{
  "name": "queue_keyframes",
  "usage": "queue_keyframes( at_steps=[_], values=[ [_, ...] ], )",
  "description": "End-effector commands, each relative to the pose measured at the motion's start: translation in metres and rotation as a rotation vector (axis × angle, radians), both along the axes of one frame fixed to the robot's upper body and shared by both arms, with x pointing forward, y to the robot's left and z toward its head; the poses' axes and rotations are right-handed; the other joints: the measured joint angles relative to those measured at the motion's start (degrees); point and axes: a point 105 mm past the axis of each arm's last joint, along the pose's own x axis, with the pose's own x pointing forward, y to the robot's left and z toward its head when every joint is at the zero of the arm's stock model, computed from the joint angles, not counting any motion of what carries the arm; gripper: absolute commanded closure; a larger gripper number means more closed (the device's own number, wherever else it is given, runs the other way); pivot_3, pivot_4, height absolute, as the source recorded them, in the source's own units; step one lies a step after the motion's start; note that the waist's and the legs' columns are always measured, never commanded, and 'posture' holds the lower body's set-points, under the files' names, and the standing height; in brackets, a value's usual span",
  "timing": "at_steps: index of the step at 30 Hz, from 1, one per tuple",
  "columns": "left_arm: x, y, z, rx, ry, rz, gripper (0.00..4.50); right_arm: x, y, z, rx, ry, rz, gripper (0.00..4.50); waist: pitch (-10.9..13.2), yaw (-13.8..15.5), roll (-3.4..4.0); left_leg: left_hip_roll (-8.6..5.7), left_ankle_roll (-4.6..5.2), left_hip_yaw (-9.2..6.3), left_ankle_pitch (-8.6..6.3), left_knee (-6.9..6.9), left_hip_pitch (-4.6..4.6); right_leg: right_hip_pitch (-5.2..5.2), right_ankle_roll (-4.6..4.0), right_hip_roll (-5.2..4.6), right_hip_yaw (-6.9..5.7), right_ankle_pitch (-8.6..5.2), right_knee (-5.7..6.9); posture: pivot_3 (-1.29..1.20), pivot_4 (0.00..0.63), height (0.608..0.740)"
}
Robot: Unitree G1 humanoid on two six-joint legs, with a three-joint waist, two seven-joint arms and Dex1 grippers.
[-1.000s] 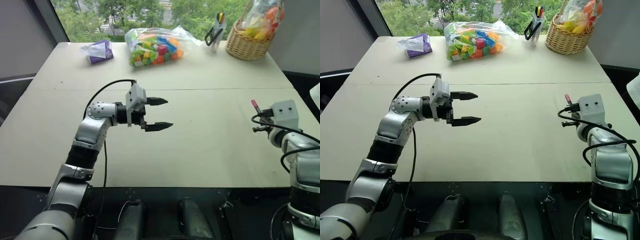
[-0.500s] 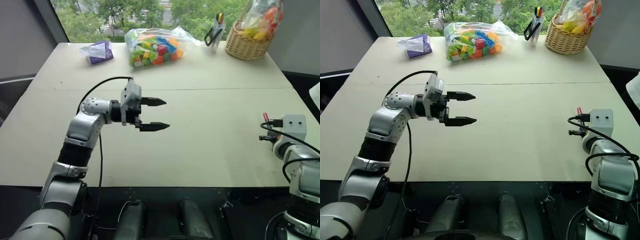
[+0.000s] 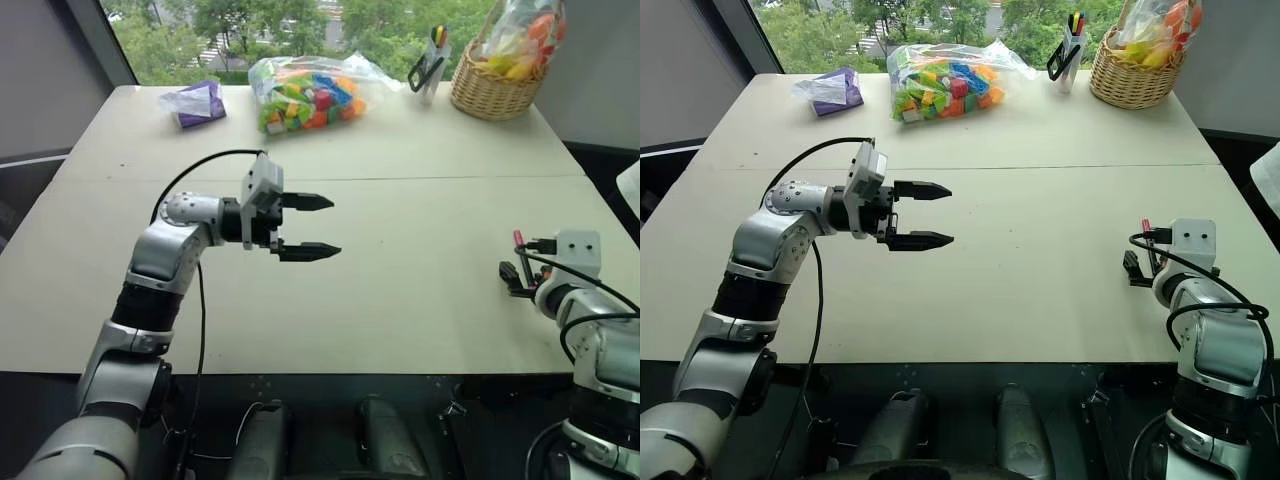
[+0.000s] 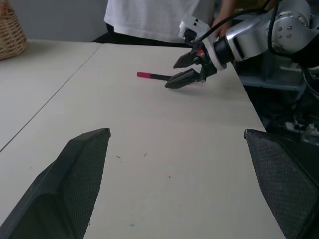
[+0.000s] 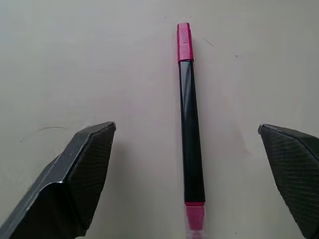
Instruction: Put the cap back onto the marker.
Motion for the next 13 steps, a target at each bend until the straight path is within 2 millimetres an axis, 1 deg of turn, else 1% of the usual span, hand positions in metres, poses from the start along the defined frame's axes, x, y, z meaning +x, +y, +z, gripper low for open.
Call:
queue_keyframes(
  at_steps=[1, 2, 3, 5, 6, 7, 8, 10, 13],
  values=[
    [-0.004, 0.000, 0.023, -0.036, -0.053, -0.020, 0.00, 0.000, 0.007, 0.041, -0.135, -0.069, 0.099, 0.05, 0.01, -0.01, 0.01, 0.00, 0.00, 0.02, 0.00, 0.00, 0.00, 0.00, 0.00, 0.00, 0.01, 0.00, 0.00, 0.00, 0.150, 0.740],
    [-0.004, 0.001, 0.024, -0.039, -0.051, -0.021, 0.00, -0.001, 0.010, 0.049, -0.157, -0.075, 0.123, 0.05, 0.01, 0.00, 0.02, 0.00, 0.00, 0.02, 0.00, 0.00, 0.00, 0.00, 0.00, 0.00, 0.01, 0.00, -0.01, 0.00, 0.150, 0.740],
    [-0.005, 0.001, 0.024, -0.040, -0.048, -0.022, 0.00, -0.004, 0.015, 0.061, -0.177, -0.084, 0.162, 0.05, 0.01, 0.01, 0.02, 0.00, 0.00, 0.02, 0.00, -0.01, 0.00, 0.00, 0.00, 0.00, 0.01, 0.00, -0.01, 0.00, 0.150, 0.740],
    [-0.005, 0.001, 0.024, -0.041, -0.044, -0.023, 0.00, -0.011, 0.024, 0.079, -0.207, -0.090, 0.225, 0.05, 0.01, -0.05, 0.01, 0.01, 0.01, 0.00, 0.00, -0.01, 0.00, 0.00, 0.00, 0.01, 0.00, -0.01, -0.02, 0.00, 0.150, 0.740],
    [-0.005, 0.001, 0.024, -0.041, -0.043, -0.024, 0.00, -0.014, 0.027, 0.086, -0.218, -0.089, 0.248, 0.05, 0.01, -0.04, 0.01, 0.02, 0.01, -0.01, 0.00, -0.01, 0.00, 0.00, 0.00, 0.03, 0.00, -0.01, -0.02, 0.00, 0.150, 0.740],
    [-0.004, 0.001, 0.023, -0.041, -0.041, -0.025, 0.00, -0.020, 0.031, 0.093, -0.233, -0.085, 0.277, 0.05, 0.01, 0.02, 0.01, 0.02, 0.01, -0.01, 0.00, -0.01, 0.00, 0.00, 0.00, 0.03, 0.00, -0.01, -0.03, 0.00, 0.150, 0.740],
    [-0.004, 0.000, 0.022, -0.042, -0.034, -0.031, 0.00, -0.029, 0.035, 0.103, -0.257, -0.071, 0.324, 0.05, 0.02, 0.07, 0.00, 0.03, 0.01, -0.02, 0.00, -0.01, 0.00, 0.00, 0.00, 0.03, -0.01, -0.01, -0.03, 0.00, 0.150, 0.740],
    [-0.004, -0.002, 0.020, -0.046, -0.022, -0.043, 0.00, -0.046, 0.042, 0.116, -0.304, -0.037, 0.399, 0.05, 0.02, 0.25, -0.01, 0.02, 0.01, -0.02, -0.01, -0.01, -0.02, 0.01, 0.00, 0.03, -0.02, -0.01, -0.05, 0.00, 0.150, 0.740],
    [-0.003, -0.004, 0.018, -0.045, -0.017, -0.051, 0.00, -0.064, 0.047, 0.124, -0.348, 0.014, 0.469, 0.05, 0.03, 0.53, -0.04, 0.02, 0.03, -0.02, -0.02, 0.00, -0.05, 0.10, 0.01, 0.02, -0.10, -0.01, -0.16, 0.00, 0.150, 0.740]
  ],
)
